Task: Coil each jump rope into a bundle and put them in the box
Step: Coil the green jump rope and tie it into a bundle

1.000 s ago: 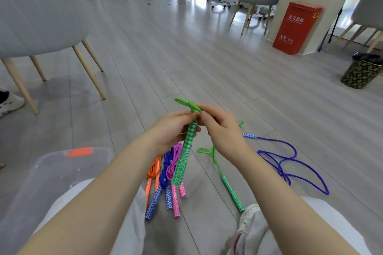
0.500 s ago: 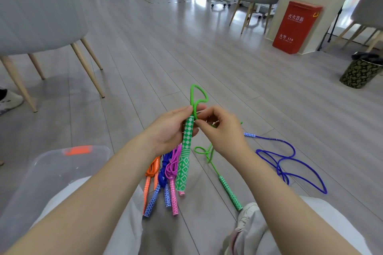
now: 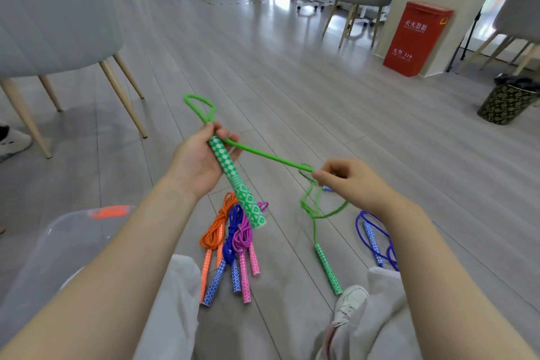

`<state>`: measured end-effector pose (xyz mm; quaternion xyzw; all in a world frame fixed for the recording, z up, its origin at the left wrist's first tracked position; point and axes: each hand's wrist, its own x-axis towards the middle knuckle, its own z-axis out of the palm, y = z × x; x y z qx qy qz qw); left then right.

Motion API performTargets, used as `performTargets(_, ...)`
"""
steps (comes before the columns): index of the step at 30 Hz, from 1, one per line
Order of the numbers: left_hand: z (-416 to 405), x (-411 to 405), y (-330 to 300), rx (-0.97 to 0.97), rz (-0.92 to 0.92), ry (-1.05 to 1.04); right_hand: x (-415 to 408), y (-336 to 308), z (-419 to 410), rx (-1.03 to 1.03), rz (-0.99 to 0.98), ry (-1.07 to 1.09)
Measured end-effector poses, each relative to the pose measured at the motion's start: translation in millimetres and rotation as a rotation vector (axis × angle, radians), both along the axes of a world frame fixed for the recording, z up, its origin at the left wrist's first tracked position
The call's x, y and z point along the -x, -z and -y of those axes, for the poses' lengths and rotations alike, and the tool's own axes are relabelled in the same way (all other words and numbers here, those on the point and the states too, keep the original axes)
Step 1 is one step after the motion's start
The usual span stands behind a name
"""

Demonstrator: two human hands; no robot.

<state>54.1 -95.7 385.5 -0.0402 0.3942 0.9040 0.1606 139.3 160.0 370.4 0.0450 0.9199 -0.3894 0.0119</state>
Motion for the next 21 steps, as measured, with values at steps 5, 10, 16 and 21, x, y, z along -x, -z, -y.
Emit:
performTargets(5, 30.8, 19.0, 2.4, -0.045, 0.162, -0.247, -12.0, -9.1, -30.8, -0.07, -0.04, 0.128)
performTargets(10, 13.8, 12.8, 7.5, 0.332, -0.022, -0.257, -11.3, -14.6, -20.3, 0.022, -0.16, 0.209)
performTargets(16, -16.2, -15.6, 4.8, 0.748, -0.293, -0.008, -3.8, -3.2, 25.6, 0.221, -0.275, 0.062)
performTargets(21, -32.7, -36.2, 1.2, 0.852, -0.433, 0.234, -1.4, 4.4, 52.1, 0.17, -0.322, -0.086)
